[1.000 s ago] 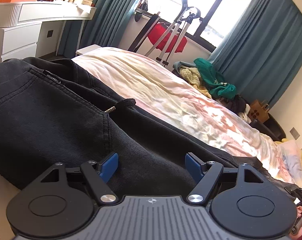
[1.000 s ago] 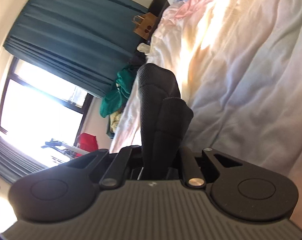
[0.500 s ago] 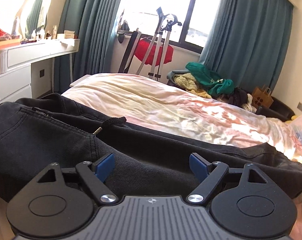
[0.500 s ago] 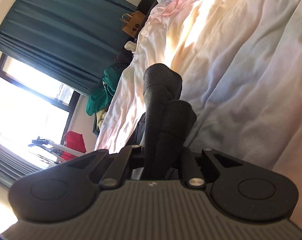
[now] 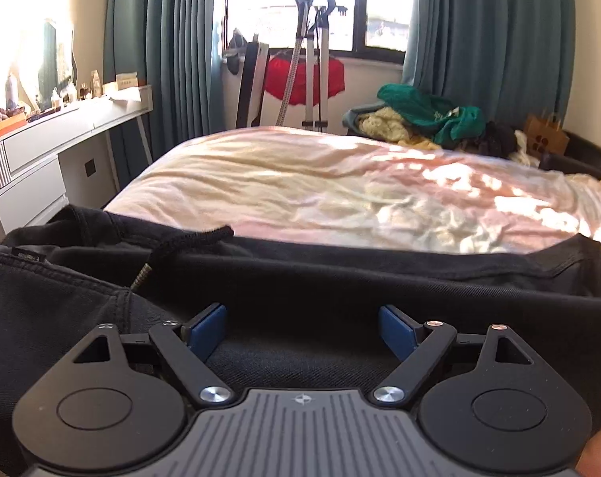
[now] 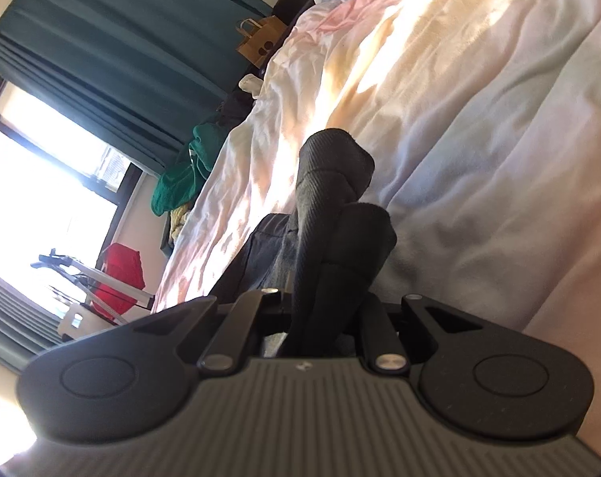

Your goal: Fold clothes

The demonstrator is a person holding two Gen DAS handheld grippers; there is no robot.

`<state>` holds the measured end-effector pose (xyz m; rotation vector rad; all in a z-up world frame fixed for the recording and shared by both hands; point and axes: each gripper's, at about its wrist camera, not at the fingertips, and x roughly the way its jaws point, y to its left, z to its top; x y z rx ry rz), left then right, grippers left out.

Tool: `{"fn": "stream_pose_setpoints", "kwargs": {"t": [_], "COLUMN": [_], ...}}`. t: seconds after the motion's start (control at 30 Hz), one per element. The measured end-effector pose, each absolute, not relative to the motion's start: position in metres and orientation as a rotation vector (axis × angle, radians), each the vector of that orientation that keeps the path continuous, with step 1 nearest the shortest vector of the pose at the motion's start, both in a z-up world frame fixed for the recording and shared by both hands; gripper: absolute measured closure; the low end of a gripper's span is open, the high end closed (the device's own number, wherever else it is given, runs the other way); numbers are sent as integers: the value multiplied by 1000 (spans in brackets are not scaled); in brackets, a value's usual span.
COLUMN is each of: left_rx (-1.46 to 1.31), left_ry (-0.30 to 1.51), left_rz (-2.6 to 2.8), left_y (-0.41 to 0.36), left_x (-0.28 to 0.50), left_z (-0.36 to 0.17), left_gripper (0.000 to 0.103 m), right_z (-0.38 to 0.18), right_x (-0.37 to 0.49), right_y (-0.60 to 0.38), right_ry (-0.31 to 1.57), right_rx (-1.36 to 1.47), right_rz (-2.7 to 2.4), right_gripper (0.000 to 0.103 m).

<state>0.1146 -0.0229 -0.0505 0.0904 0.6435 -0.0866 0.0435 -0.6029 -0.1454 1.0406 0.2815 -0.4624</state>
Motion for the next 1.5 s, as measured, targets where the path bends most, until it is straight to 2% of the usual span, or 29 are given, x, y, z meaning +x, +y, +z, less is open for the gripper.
{"fn": "stream_pose_setpoints", "kwargs": {"t": [0.1, 0.23, 0.57, 0.77, 1.0, 1.13, 1.23, 1.4, 1.5], "left_rx": [181, 147, 119, 46, -129, -228, -279, -308, -303], "left_ry": [667, 719, 722, 717, 617, 601, 607, 566, 558], "left_rz": [-90, -104, -138, -138, -45, -6, -5, -45, -91], "left_y": [-29, -22, -16, -5, 43, 71, 81, 80, 73], "left_x": [118, 126, 128, 123, 111, 106, 106, 101, 97], "left_z": [-66, -72, -69, -50, -12, -4, -2, 5, 2], "left_gripper": [18, 17, 16, 16, 16, 16, 16, 16, 15], "right_z": [-134, -100, -21, -27, -34, -83, -100, -82, -88], "right_x": [46, 53, 70, 72, 75, 75, 66, 66, 71], "right_y": [-593, -560, -471, -354, -218, -158, -131, -131, -132], "right_ry": [277, 229, 122, 145, 168, 338, 367, 375, 433], "right_rx": [958, 779, 336, 99, -179, -314, -399, -310, -264], "right_rz": [-464, -439, -350, -127, 133, 250, 246, 291, 318], "right_gripper": [91, 91, 91, 91, 91, 91, 90, 90, 87]}}
